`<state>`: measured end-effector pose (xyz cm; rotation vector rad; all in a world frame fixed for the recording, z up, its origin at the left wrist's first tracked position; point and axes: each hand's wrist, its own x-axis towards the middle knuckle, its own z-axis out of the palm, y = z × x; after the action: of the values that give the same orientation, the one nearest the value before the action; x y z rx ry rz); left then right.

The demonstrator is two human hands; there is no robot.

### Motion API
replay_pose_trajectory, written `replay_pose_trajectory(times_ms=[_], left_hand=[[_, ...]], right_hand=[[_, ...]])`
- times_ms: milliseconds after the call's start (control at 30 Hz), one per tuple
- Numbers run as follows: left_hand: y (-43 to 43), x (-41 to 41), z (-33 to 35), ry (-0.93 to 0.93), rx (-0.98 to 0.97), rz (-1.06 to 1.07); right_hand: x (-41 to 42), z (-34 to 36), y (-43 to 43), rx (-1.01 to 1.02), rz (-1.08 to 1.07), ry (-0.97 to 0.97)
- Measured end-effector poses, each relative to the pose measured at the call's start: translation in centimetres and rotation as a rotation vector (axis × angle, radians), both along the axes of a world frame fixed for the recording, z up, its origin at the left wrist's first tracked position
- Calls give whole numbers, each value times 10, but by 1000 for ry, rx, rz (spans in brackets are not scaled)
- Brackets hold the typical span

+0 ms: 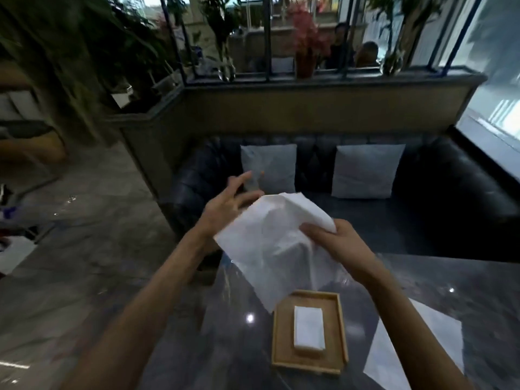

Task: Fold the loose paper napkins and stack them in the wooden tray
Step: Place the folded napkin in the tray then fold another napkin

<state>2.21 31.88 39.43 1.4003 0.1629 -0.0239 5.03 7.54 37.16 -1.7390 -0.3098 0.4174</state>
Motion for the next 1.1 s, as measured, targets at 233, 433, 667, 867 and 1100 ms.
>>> replay_pose_trajectory(times_ms=[233,433,667,867,1100], left_hand=[[-18,-75,-86,132,-815,-173],[-49,-64,-49,22,-55,0],[-64,-24,-16,-88,173,74],[-67,2,0,-106,151,128],[-71,11,17,-83,78,77]], right_hand=[[-15,7,-17,72,-193,133],[-16,5,-48,179,-252,223],[1,25,-86,85,-189,171],[20,44,-98,64,-172,29],[46,51,-103,71,-112,-14]])
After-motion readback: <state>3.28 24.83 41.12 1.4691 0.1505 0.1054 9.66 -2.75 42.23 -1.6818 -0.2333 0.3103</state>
